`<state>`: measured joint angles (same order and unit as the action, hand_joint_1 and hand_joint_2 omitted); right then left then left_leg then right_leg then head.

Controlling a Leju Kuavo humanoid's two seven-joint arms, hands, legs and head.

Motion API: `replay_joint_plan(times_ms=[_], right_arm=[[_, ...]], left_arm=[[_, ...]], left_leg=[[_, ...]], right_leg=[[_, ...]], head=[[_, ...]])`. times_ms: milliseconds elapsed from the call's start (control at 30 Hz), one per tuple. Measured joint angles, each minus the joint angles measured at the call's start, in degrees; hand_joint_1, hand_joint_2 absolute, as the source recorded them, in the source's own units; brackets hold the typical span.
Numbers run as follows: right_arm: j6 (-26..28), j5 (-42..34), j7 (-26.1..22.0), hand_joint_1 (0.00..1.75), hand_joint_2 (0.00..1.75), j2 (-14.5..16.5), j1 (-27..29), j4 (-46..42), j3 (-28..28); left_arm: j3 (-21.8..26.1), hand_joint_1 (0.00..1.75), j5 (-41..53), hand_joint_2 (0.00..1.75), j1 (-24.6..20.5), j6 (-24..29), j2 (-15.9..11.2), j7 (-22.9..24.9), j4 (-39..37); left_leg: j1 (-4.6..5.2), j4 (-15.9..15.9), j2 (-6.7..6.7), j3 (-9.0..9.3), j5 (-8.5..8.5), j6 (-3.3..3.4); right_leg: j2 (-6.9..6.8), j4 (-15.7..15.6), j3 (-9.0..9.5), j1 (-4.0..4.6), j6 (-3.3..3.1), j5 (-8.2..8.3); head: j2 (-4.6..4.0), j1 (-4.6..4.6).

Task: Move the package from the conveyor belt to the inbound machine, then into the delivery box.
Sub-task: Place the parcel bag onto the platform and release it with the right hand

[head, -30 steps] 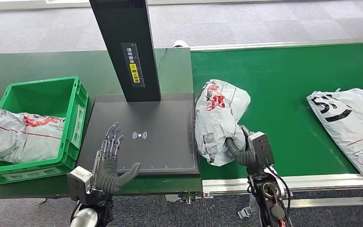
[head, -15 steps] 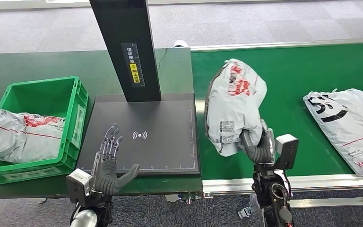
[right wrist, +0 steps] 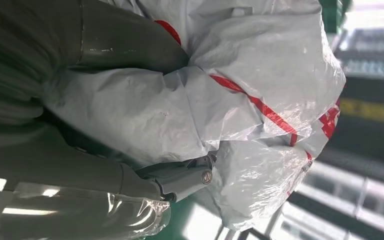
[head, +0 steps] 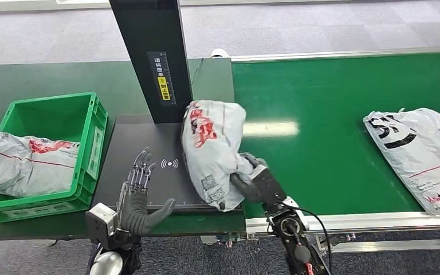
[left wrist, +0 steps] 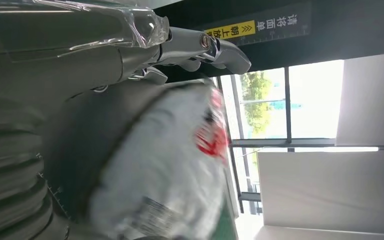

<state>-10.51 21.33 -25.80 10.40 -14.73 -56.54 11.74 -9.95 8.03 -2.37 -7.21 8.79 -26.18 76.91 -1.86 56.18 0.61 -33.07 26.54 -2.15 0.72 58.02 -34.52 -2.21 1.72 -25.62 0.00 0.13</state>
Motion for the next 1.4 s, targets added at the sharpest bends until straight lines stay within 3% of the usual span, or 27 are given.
replay_joint_plan(times_ms=[200, 467, 500, 600, 633, 833, 1133, 1400], right_arm=[[-1.27, 2.10, 2.57, 1.75, 1.75, -0.16, -3.40, 9.48, 7.05], [-1.44, 2.29, 3.41, 1.75, 1.75, -0.30, -6.91, 15.23, 10.54], [-1.42, 2.28, 3.42, 1.54, 1.75, -0.32, -7.17, 15.57, 10.76], [-0.61, 2.12, 3.39, 0.24, 1.75, -0.37, -7.68, 16.27, 11.08], [0.01, 1.97, 3.35, 0.00, 1.75, -0.37, -7.71, 16.35, 11.10], [3.12, 0.09, 2.03, 0.00, 1.75, -0.64, -7.34, 16.40, 10.86], [3.90, -3.24, -2.96, 0.00, 1.75, -1.24, -5.88, 14.17, 9.95], [3.98, -3.95, -3.51, 0.00, 1.75, -1.38, -4.87, 12.46, 9.39]], left_arm=[[-0.20, 0.00, -0.44, 1.75, -0.36, 0.08, -0.04, -0.21, -0.43], [-0.20, 0.00, -0.66, 1.75, -0.55, 0.55, -0.09, -0.22, -0.75], [-0.20, 0.00, -0.66, 1.75, -0.55, 0.58, -0.10, -0.22, -0.76], [-0.19, 0.00, -0.64, 1.75, -0.53, 0.86, -0.17, -0.22, -0.78], [-0.19, 0.00, -0.62, 1.75, -0.51, 1.01, -0.19, -0.22, -0.78], [-0.17, 0.00, -0.57, 1.75, -0.44, 1.27, -0.23, -0.22, -0.78], [-0.21, 0.00, -0.65, 1.75, -0.46, 1.39, -0.24, -0.31, -0.84], [-0.28, 0.00, -1.05, 1.75, -0.47, 0.87, -0.25, -0.54, -1.21]], left_leg=[[0.03, 0.02, -0.01, -0.04, 0.02, 0.01], [0.02, 0.01, 0.06, 0.04, 0.03, 0.00], [0.02, 0.01, 0.07, 0.06, 0.03, 0.00], [0.02, 0.01, 0.06, 0.11, 0.03, 0.00], [0.02, 0.01, 0.06, 0.11, 0.03, 0.00], [0.02, 0.02, 0.05, 0.09, 0.03, 0.00], [0.02, 0.02, 0.06, 0.02, 0.03, 0.00], [0.02, 0.02, 0.06, 0.01, 0.03, 0.00]], right_leg=[[0.01, -0.01, -0.03, -0.04, 0.01, 0.00], [0.02, -0.01, -0.02, -0.03, 0.00, 0.00], [0.03, -0.01, 0.00, -0.03, 0.00, 0.00], [0.03, -0.01, 0.06, -0.03, 0.01, 0.00], [0.03, -0.01, 0.07, -0.03, 0.01, 0.00], [0.03, -0.01, 0.05, -0.04, 0.01, 0.00], [0.03, -0.01, -0.04, -0.03, 0.01, -0.01], [0.03, -0.01, -0.04, -0.03, 0.01, 0.00]], head=[[0.00, 0.00], [0.00, 0.00], [0.00, 0.00], [0.00, 0.01], [0.00, 0.01], [0.00, 0.01], [0.00, 0.00], [0.00, 0.00]])
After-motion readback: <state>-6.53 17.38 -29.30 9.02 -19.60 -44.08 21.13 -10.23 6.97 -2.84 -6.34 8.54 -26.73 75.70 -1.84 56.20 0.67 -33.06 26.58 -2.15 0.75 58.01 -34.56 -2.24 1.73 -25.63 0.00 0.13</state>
